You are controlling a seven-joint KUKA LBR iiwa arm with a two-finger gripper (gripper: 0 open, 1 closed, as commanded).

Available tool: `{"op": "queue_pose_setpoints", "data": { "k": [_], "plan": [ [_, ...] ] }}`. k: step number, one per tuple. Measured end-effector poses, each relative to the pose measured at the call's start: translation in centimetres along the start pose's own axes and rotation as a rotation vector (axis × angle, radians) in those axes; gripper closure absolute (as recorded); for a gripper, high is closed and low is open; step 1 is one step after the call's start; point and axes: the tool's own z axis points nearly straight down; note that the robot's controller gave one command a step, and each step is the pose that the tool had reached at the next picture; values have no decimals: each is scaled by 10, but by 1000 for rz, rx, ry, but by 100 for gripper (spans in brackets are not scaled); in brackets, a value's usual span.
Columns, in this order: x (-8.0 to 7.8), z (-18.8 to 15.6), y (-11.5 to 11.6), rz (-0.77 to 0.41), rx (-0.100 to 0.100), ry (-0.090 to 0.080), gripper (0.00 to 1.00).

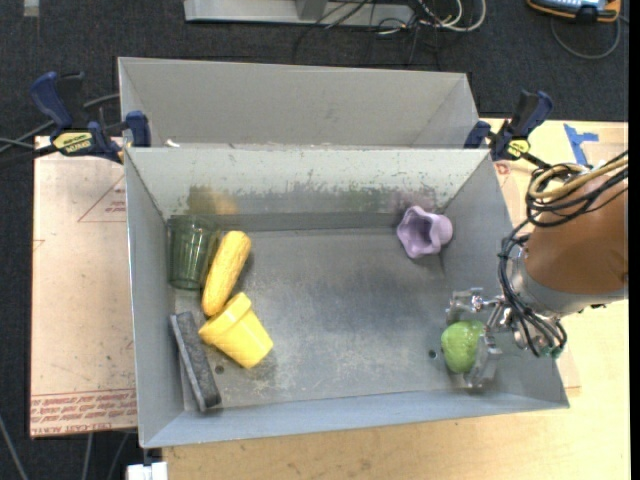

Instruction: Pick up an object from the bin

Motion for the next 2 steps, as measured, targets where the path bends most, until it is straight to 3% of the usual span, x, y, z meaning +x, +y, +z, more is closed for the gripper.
{"op": "queue_pose_setpoints", "data": {
  "k": [1,2],
  "plan": [
    [0,-52,-3,-4,-1,5,100],
    [-9,-93,-2,-11,1,-3,100]
  ]
}}
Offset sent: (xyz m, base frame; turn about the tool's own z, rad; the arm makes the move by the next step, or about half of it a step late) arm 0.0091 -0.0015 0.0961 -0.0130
